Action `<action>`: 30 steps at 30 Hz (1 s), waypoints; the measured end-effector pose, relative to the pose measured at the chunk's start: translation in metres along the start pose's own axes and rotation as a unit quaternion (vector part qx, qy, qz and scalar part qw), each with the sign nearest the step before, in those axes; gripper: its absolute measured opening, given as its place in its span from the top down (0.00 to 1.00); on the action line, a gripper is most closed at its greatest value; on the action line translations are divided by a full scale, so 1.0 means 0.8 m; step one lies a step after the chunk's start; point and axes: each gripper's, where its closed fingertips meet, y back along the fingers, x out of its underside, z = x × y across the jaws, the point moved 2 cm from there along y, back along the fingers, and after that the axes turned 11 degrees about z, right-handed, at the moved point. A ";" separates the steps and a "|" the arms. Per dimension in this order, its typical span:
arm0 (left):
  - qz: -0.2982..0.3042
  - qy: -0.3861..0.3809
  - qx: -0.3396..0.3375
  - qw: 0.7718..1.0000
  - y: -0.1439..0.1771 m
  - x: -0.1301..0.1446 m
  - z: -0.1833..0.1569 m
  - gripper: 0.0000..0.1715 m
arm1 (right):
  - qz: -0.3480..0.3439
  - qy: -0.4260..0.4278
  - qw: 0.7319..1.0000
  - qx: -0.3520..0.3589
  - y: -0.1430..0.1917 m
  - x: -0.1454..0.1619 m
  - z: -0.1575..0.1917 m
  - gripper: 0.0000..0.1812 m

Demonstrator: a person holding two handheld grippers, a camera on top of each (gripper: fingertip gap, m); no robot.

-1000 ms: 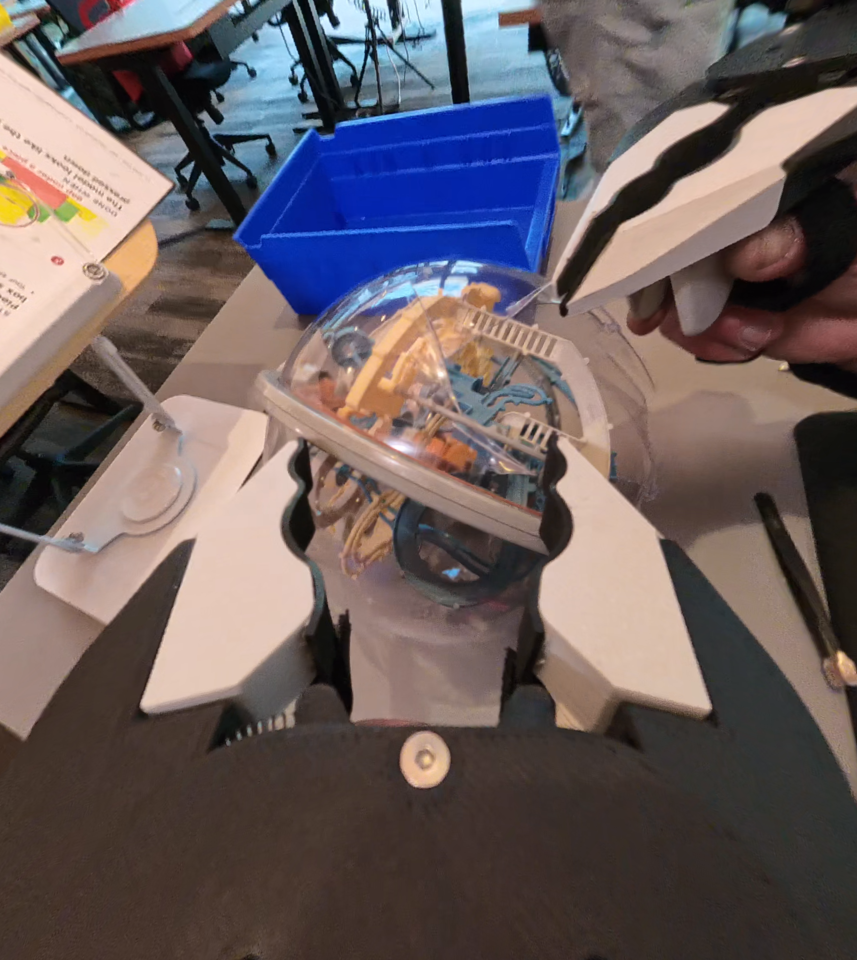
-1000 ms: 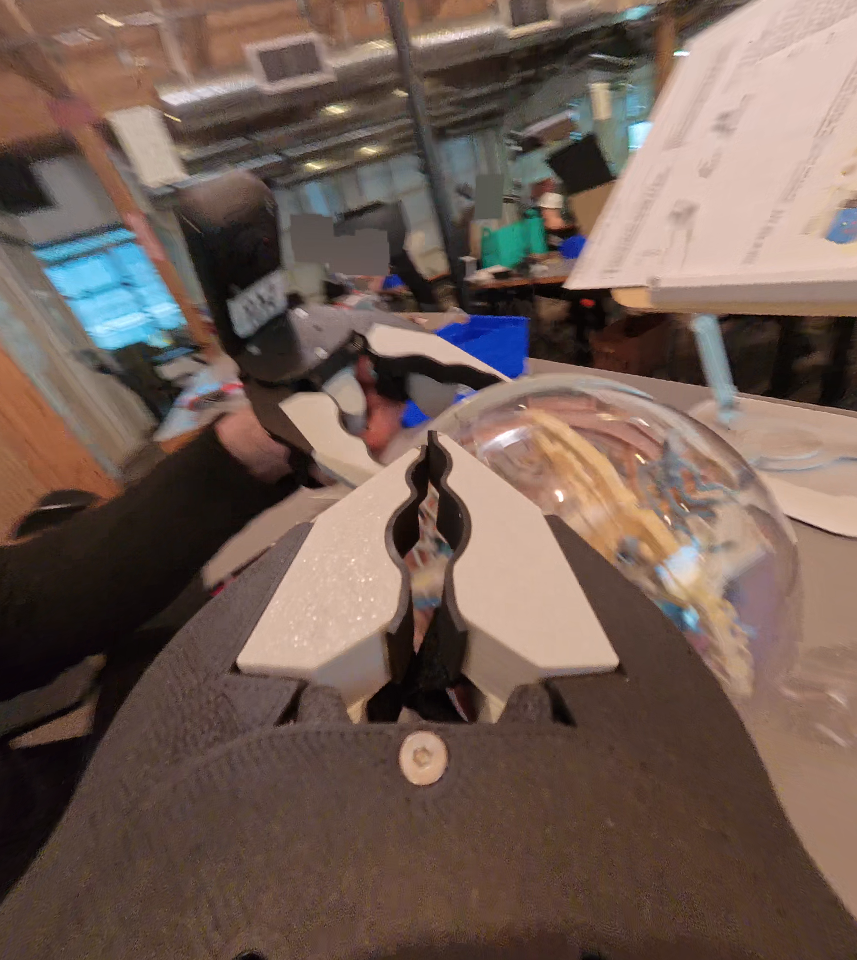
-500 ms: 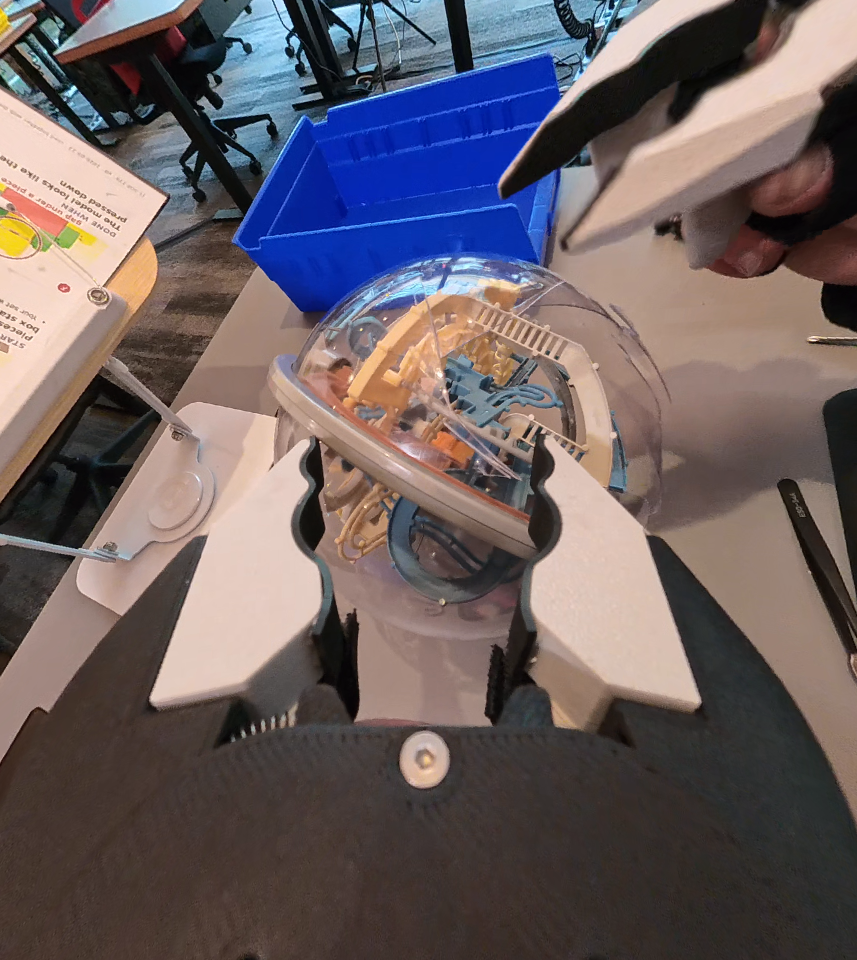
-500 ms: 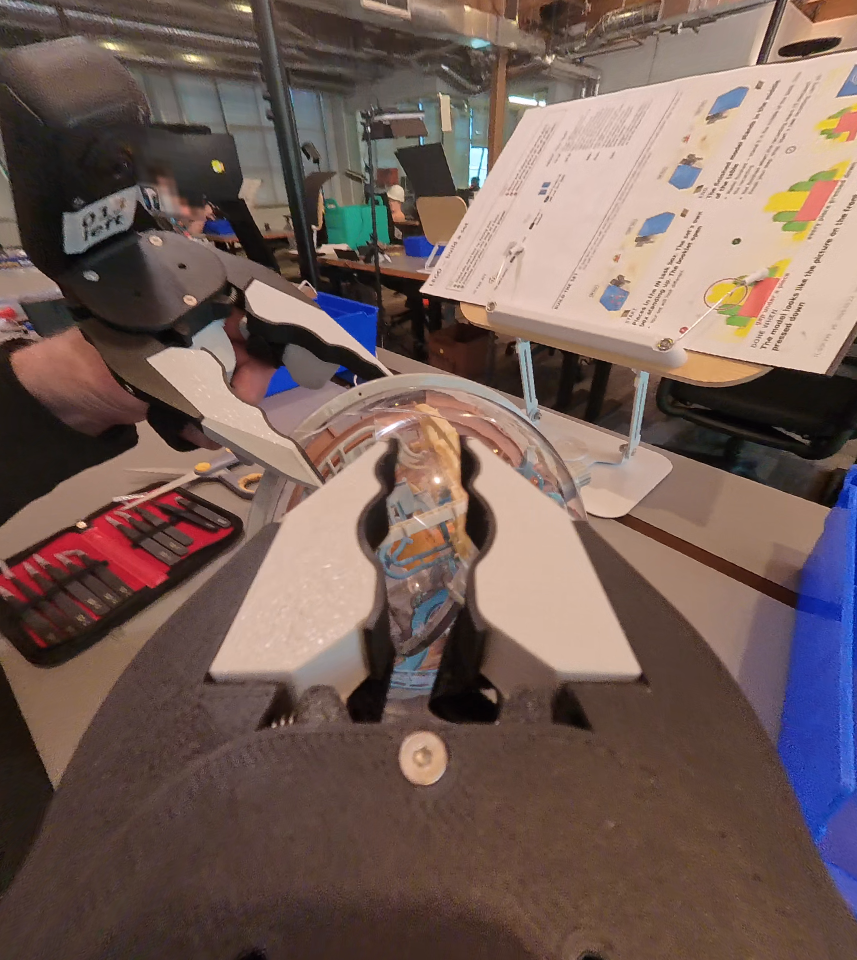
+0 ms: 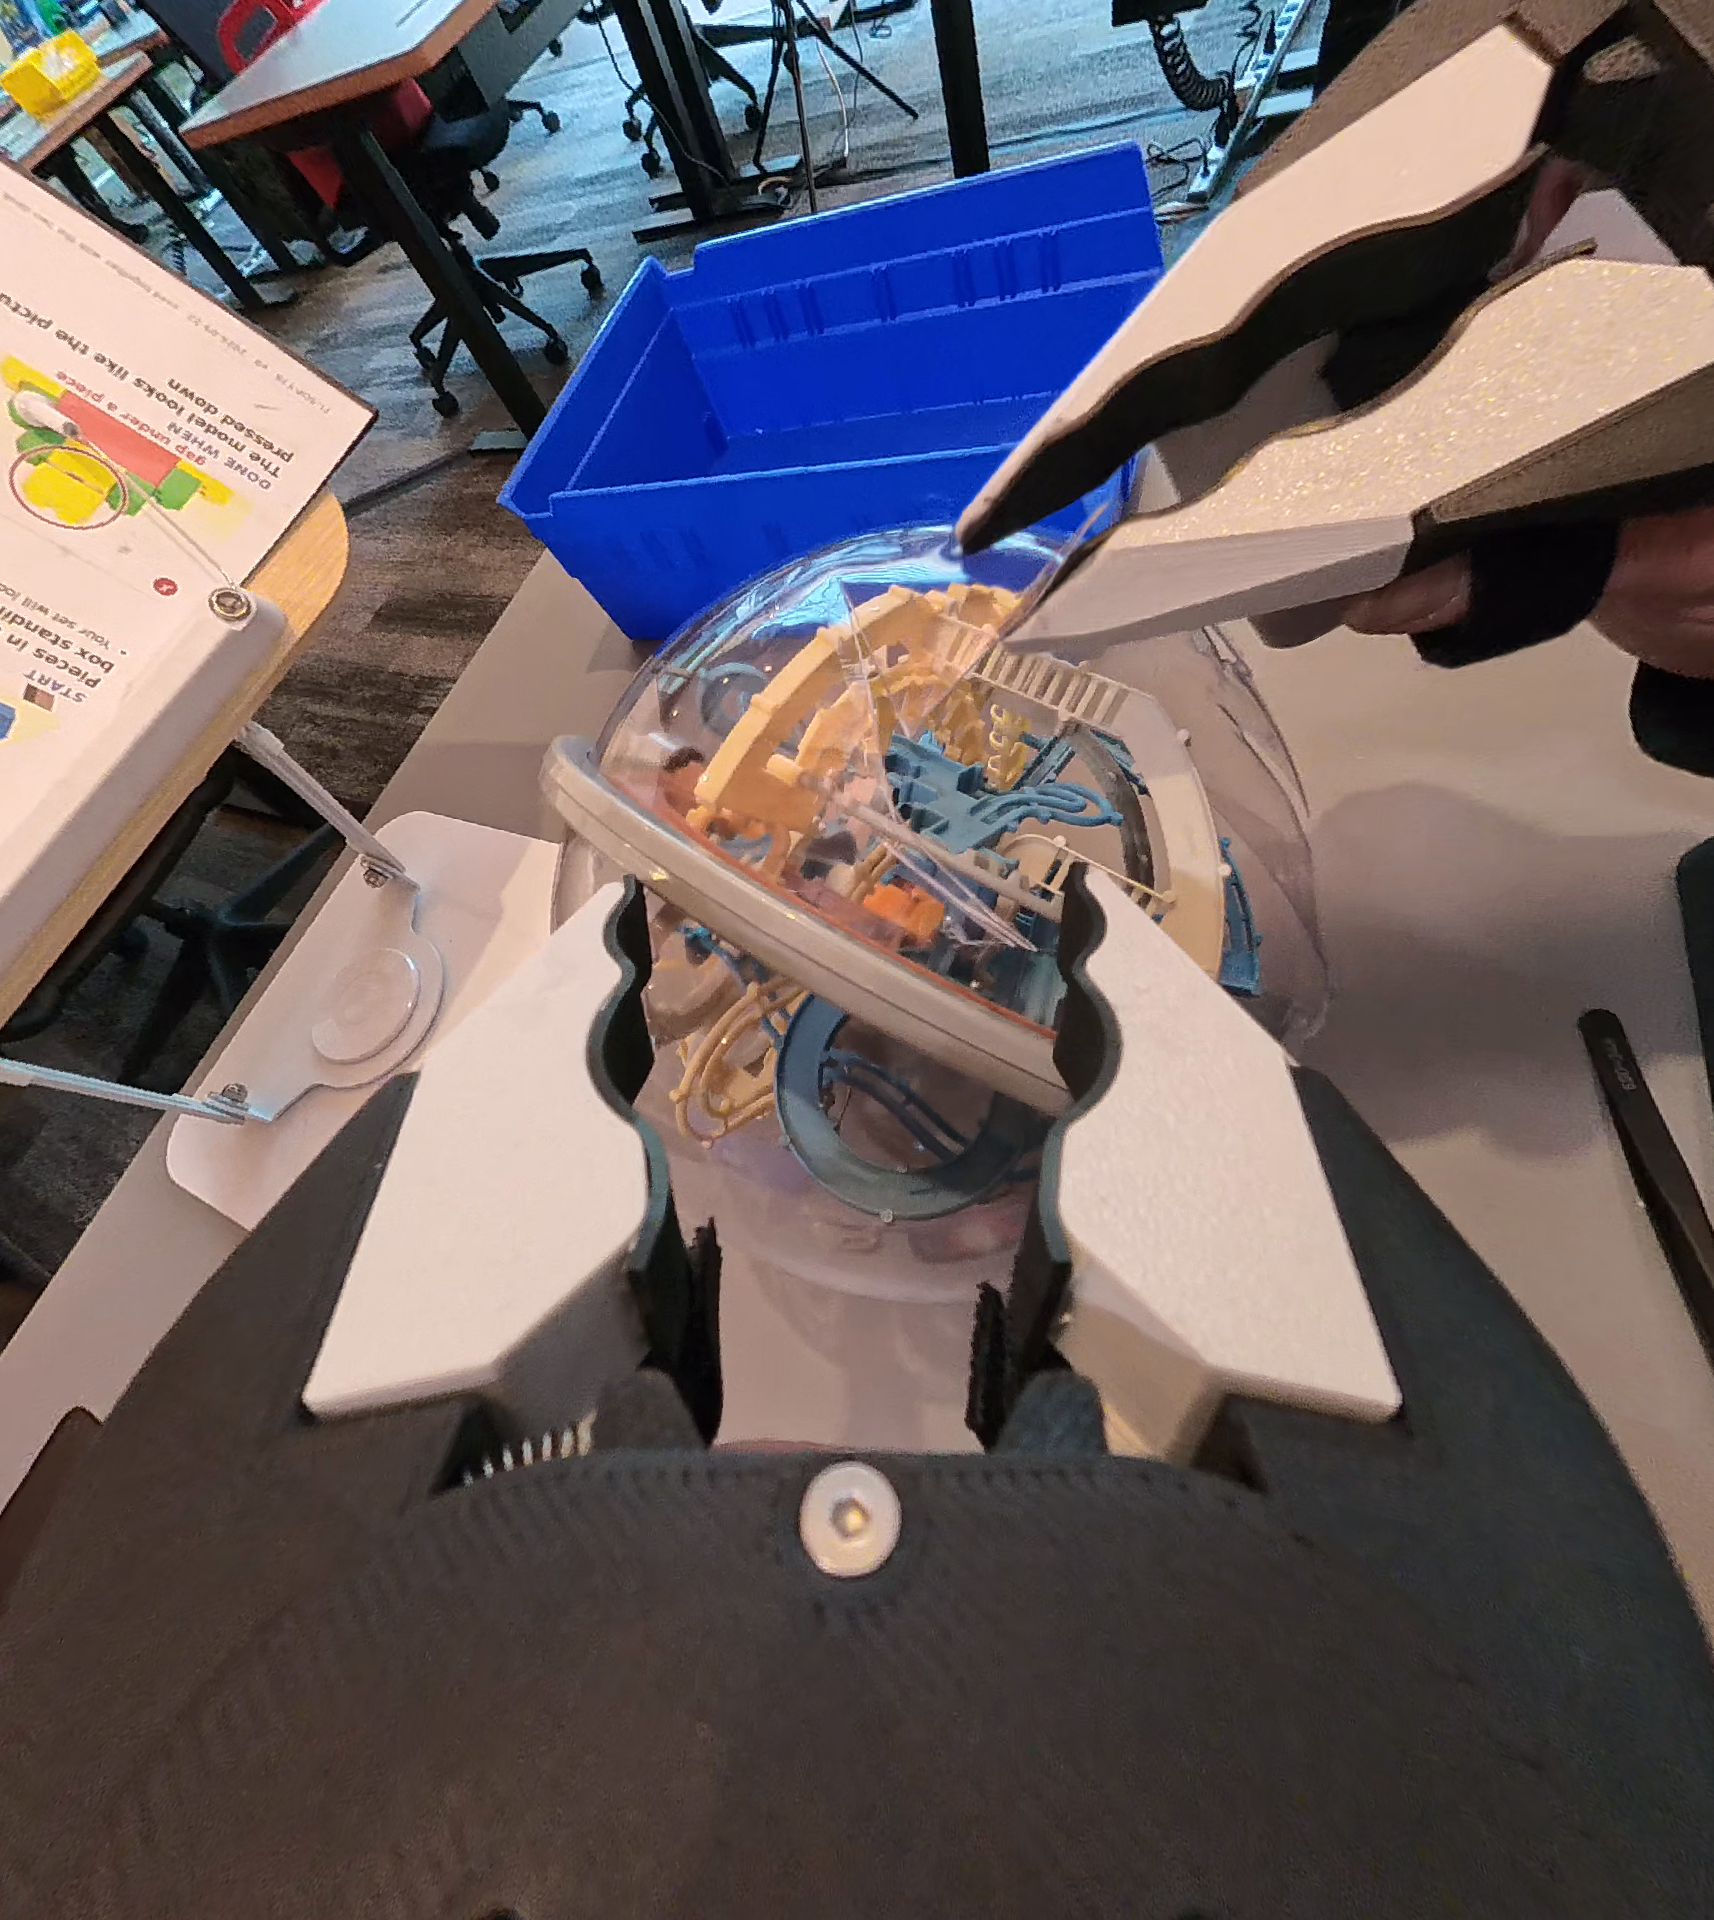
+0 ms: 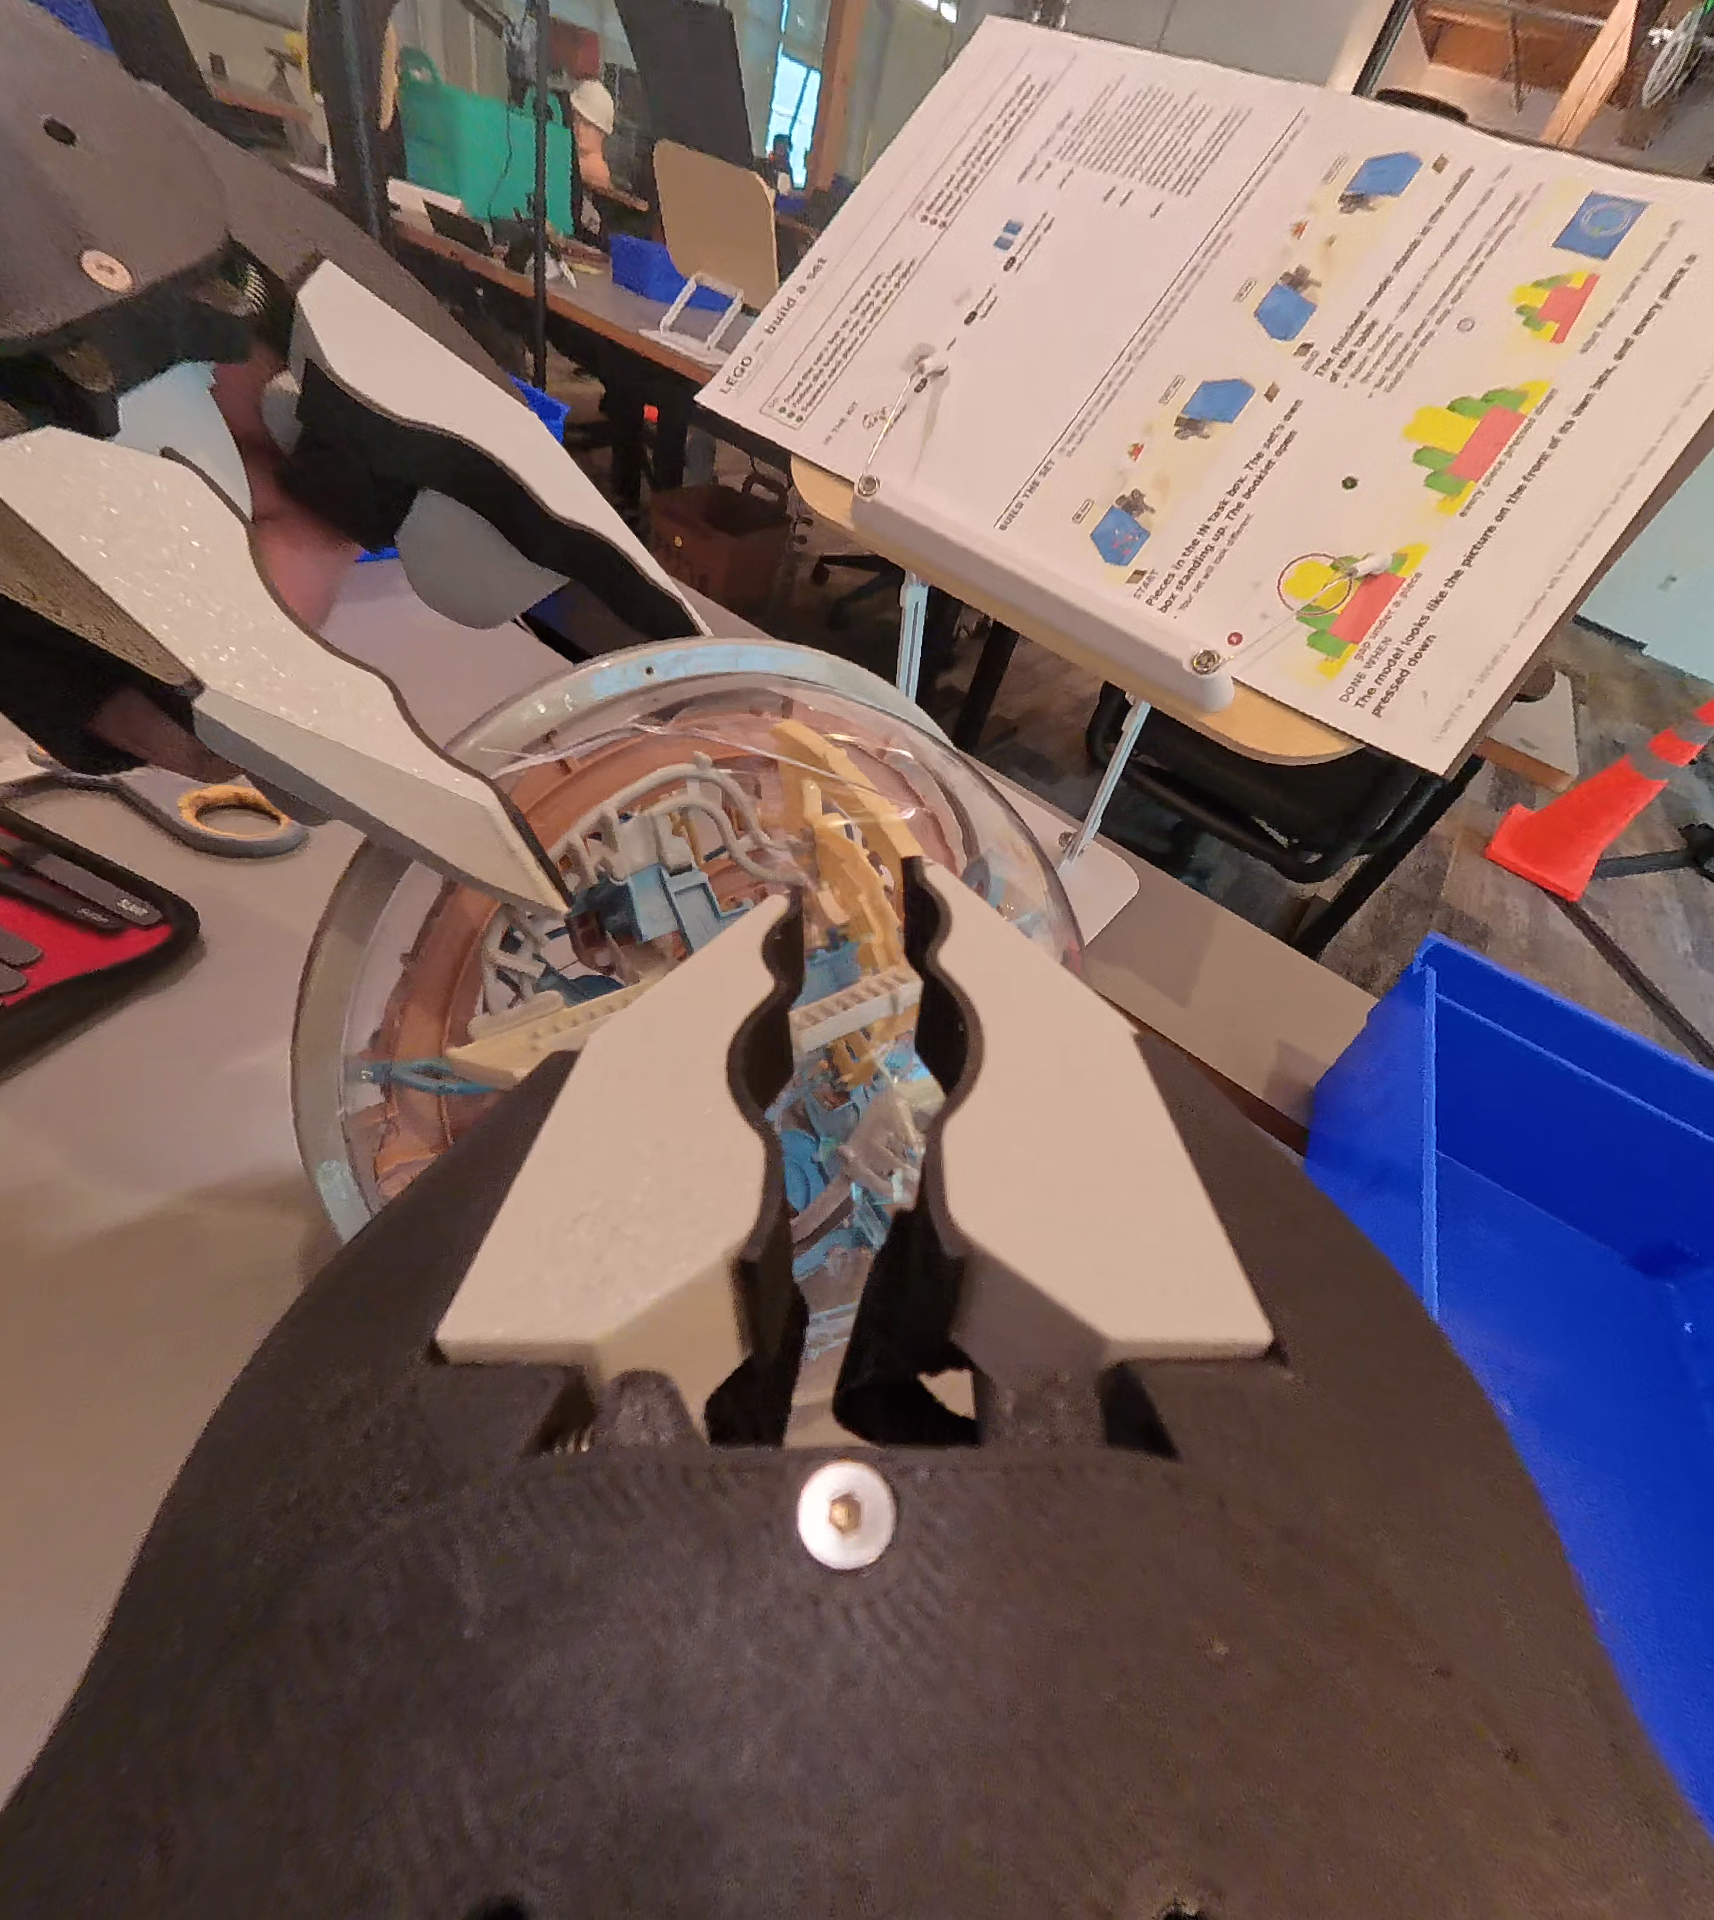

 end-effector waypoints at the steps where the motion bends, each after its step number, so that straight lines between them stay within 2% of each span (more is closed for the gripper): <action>1: 0.001 -0.001 0.000 1.000 0.000 -0.001 0.000 0.55 | -0.006 -0.006 1.000 -0.009 0.001 -0.001 0.002 0.94; 3: 0.001 -0.002 0.003 1.000 -0.001 -0.001 0.001 0.56 | -0.023 -0.047 0.997 -0.061 0.000 -0.004 0.011 1.00; 5: 0.000 -0.009 0.003 1.000 0.000 0.000 0.000 0.57 | -0.042 -0.086 0.991 -0.097 0.002 -0.005 0.013 1.00; 11: 0.004 -0.023 0.003 1.000 0.000 0.001 -0.002 0.59 | -0.041 -0.029 0.997 -0.063 0.010 -0.007 0.013 0.99; 13: 0.006 -0.022 0.004 1.000 0.001 0.003 0.002 0.59 | -0.034 -0.035 0.996 -0.069 0.012 -0.003 0.007 0.92; 16: 0.027 -0.031 0.001 0.999 0.003 0.011 0.014 0.62 | -0.047 -0.066 0.993 -0.081 0.020 0.000 -0.007 0.85; 19: 0.076 -0.047 -0.051 0.995 0.003 0.027 0.045 0.69 | -0.034 -0.081 0.990 -0.107 0.020 0.008 -0.013 0.76; 22: 0.092 -0.043 -0.052 0.994 -0.005 0.037 0.057 0.64 | 0.013 -0.076 0.985 -0.154 0.006 0.025 0.002 0.61; 23: 0.091 -0.038 -0.052 0.994 -0.007 0.038 0.060 0.64 | 0.028 -0.074 0.984 -0.157 -0.001 0.031 0.007 0.60; 25: 0.088 -0.032 -0.053 0.994 -0.009 0.038 0.063 0.64 | 0.034 -0.065 0.986 -0.147 -0.008 0.033 0.010 0.51; 27: 0.081 -0.025 -0.055 0.995 -0.010 0.040 0.063 0.62 | 0.033 -0.059 0.988 -0.140 -0.008 0.031 0.011 0.52; 30: 0.088 -0.019 -0.105 0.990 -0.003 0.052 0.071 0.57 | 0.028 -0.067 0.987 -0.144 -0.008 0.032 0.008 0.56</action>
